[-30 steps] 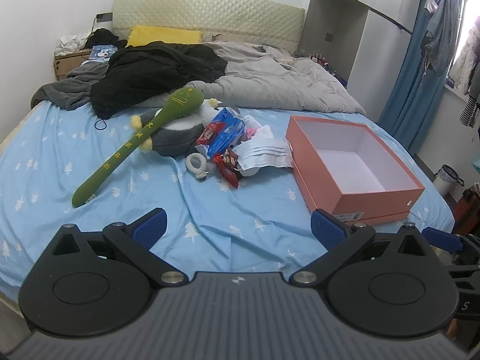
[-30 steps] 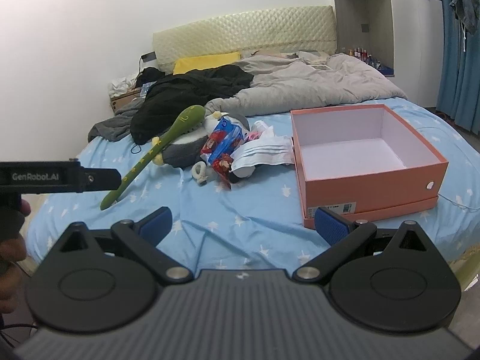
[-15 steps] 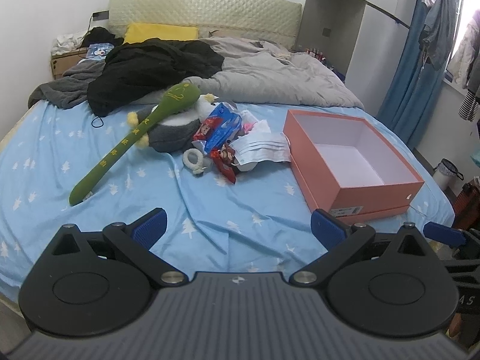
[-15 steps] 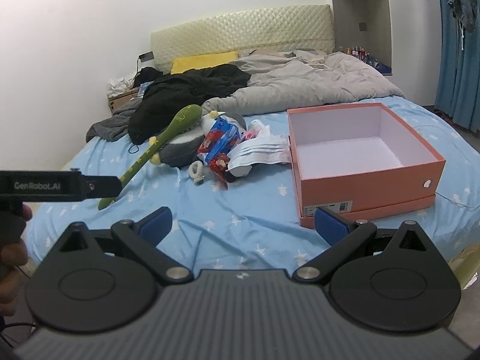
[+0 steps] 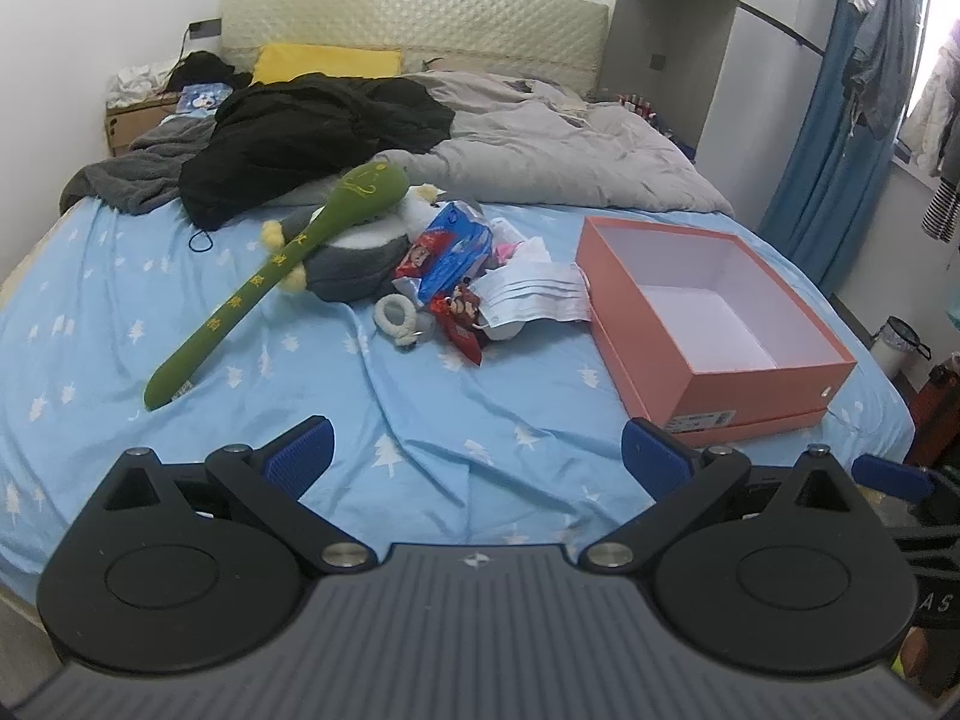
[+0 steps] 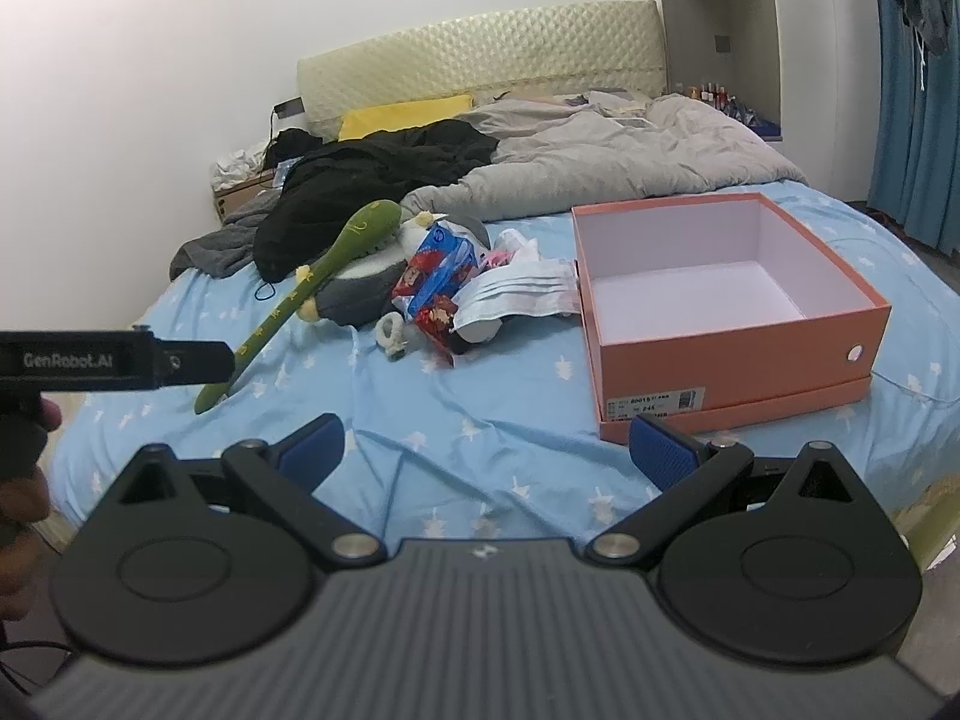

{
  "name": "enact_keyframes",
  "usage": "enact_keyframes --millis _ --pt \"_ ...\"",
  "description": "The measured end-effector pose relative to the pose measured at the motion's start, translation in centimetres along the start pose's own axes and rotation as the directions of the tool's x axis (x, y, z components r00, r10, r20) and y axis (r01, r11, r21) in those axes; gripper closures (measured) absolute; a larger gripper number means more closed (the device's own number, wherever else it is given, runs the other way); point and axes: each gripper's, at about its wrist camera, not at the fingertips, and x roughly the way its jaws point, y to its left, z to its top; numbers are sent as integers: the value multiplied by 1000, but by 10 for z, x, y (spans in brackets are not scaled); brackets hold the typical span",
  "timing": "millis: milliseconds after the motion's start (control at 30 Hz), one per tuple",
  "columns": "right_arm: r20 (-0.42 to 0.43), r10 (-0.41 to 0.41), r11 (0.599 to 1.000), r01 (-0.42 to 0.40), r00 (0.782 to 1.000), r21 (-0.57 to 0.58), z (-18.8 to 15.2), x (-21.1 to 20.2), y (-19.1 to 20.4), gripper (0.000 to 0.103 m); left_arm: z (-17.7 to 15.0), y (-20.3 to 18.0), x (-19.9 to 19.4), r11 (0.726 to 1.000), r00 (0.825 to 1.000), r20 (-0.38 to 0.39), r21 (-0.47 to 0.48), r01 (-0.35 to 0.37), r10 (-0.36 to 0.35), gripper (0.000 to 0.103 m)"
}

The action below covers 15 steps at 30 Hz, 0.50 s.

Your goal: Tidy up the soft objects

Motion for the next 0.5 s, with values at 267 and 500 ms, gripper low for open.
enact_keyframes --millis 267,500 --pt "-35 0 1000 0 999 6 -2 13 1 0 -2 9 13 1000 1000 -27 -30 1 -2 0" --pt "-58 8 1000 -7 998 19 0 28 -1 0 -4 22 32 998 997 -71 -58 -16 12 0"
